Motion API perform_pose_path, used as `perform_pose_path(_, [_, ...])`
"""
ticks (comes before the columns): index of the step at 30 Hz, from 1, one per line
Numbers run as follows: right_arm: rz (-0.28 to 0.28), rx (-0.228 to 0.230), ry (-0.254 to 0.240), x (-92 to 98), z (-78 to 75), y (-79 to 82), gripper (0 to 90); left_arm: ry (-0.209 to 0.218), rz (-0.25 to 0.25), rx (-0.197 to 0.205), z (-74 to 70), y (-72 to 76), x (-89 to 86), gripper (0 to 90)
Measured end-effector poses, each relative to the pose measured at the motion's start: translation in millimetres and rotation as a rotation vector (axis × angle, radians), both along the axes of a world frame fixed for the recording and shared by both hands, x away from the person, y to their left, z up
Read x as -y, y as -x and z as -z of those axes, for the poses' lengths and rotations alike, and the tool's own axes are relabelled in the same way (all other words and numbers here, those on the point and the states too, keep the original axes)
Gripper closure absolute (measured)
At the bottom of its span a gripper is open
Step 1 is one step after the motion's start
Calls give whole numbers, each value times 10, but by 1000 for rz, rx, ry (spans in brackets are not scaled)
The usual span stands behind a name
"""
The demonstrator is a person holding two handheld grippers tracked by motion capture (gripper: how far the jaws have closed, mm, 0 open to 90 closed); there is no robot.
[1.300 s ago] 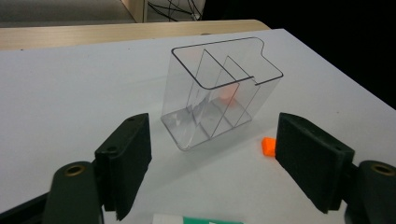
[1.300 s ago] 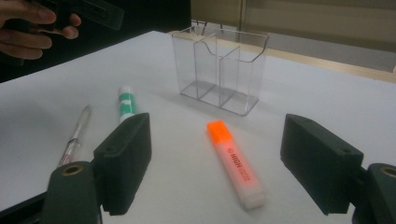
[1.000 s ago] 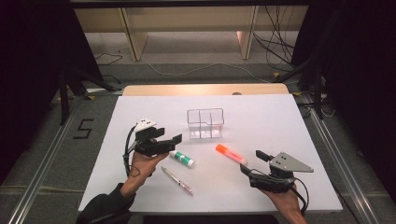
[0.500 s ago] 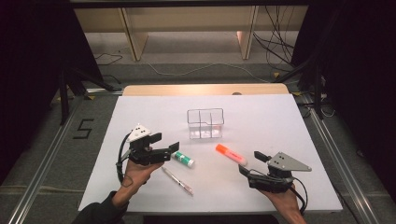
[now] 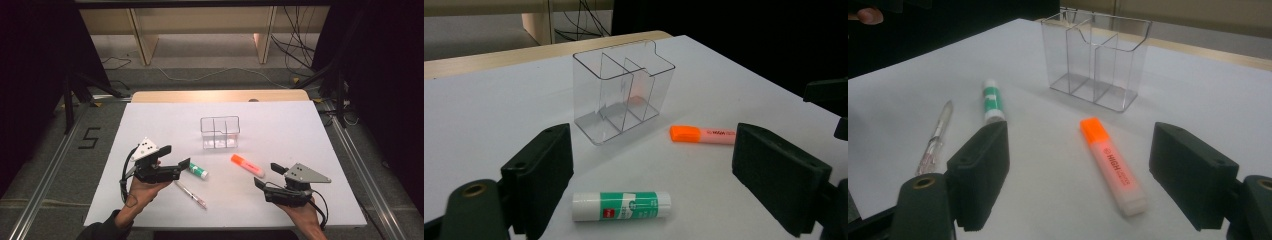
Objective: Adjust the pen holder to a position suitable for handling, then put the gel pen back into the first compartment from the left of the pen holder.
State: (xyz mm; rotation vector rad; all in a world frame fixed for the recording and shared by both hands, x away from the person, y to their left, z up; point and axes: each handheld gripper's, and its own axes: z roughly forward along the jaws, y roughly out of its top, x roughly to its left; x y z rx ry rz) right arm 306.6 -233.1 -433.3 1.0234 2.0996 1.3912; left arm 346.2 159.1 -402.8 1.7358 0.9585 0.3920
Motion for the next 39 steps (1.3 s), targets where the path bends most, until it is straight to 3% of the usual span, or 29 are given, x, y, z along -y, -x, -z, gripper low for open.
perform_pose_path(7, [-8, -16, 7, -32, -10, -22, 248, -1, -6, 5, 19, 50, -14, 162])
perform_pose_path(8, [-7, -27, 13, -40, -20, -27, 247, 9, -8, 6, 24, 55, -12, 162])
perform_pose_path(13, [-39, -84, 32, -113, -66, -95, 245, -21, -3, 21, 46, 85, -4, 162])
perform_pose_path(16, [-63, -124, 28, -195, -103, -139, 245, -7, -14, 36, 35, 108, -23, 161])
perform_pose_path(23, [-150, -182, 71, -551, -184, -218, 245, 1, -40, 51, 36, 163, -93, 161])
perform_pose_path(28, [-207, -205, 139, -833, -198, -241, 242, 16, -66, 52, 39, 179, -163, 162])
perform_pose_path(39, [-308, -277, 248, -1386, -111, -354, 255, 29, -94, 66, 47, 207, -227, 162])
